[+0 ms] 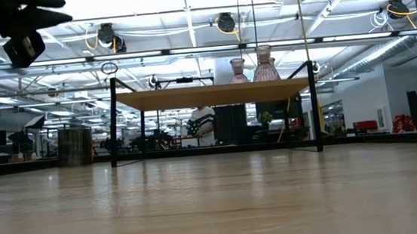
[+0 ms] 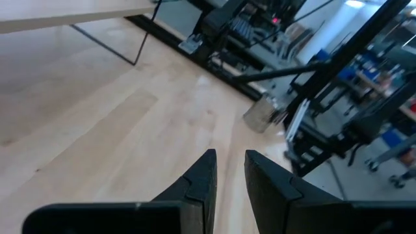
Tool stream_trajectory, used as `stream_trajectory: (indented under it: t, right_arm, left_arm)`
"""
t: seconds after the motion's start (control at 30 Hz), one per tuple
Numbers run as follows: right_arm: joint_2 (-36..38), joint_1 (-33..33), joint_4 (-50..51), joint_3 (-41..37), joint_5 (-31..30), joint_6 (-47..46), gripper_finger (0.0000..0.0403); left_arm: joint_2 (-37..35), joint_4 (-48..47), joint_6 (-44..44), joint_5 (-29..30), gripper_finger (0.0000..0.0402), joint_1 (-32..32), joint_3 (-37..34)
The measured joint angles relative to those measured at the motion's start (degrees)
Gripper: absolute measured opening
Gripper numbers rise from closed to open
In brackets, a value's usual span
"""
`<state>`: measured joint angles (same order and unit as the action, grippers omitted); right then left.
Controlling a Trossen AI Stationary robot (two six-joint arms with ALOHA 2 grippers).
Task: Pick & Place candle stick holders
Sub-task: Put the bottom left silver scented candle on the shelf
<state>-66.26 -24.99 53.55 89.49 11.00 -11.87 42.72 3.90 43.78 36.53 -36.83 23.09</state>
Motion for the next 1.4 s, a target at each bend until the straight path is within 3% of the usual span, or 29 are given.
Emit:
stream_trajectory:
  t: [0.3,0.7,1.03,1.4]
  right_arm:
    - [8.3,6.9,1.2,-4.2,-0.3,-2.2,0.0112]
    - [20.6,14.3,-14.5,-22.6,-0.6,-1.9,0.0005]
    - [29.5,15.9,-27.0,-37.7,-0.7,-2.4,0.0002]
    - [37.4,15.9,-31.1,-45.0,-0.8,-0.9,0.0001]
  left_arm:
    - [0.0,4.0,0.1,-0.2,0.0081,0.0,0.0]
    - [0.0,9.8,0.2,-0.4,0.0081,0.0,0.0]
    - [0.0,11.5,6.1,-0.4,0.0081,0.0,0.0]
    - [0.0,13.7,10.6,-0.4,0.0081,0.0,0.0]
